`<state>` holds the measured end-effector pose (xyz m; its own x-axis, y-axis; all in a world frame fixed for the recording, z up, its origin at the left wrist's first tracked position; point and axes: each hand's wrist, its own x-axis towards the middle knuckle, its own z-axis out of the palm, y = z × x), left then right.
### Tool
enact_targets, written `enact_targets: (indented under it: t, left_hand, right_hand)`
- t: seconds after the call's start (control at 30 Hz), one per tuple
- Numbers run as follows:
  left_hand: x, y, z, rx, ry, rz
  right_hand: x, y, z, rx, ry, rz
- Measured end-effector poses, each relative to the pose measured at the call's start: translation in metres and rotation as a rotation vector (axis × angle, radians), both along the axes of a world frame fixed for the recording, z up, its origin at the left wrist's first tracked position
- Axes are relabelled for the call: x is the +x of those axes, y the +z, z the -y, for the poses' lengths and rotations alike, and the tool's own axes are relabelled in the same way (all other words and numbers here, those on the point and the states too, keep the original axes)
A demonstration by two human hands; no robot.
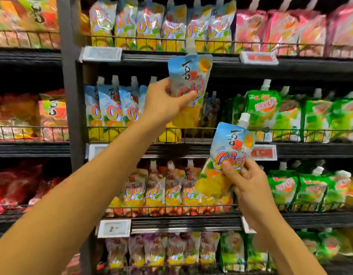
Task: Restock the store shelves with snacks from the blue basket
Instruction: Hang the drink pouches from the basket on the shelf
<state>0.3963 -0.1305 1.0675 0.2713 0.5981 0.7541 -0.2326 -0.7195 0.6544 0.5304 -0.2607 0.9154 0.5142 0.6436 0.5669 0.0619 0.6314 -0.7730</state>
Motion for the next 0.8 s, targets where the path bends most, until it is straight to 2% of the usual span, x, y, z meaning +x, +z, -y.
enact_targets:
  t: [0.27, 0.5, 0.63, 0.8]
  left_hand:
    - [0.041, 0.003, -0.028, 0.098, 0.346, -0.071]
    - [0.049, -0.016, -0.042, 0.208, 0.446, -0.094]
    - [0.050, -0.022, -0.045, 0.256, 0.536, -0.141]
    - [0.049, -0.026, -0.049, 0.240, 0.638, -0.300]
  right_hand:
    - [0.024, -0.006, 0.003, 0.000, 0.013, -0.035]
    - [0.043, -0.010, 0.000, 0.024, -0.019, -0.029]
    - [0.048, 0.010, -0.006, 0.063, -0.128, 0.083]
    - [0.051, 0.061, -0.017, 0.145, -0.215, 0.228]
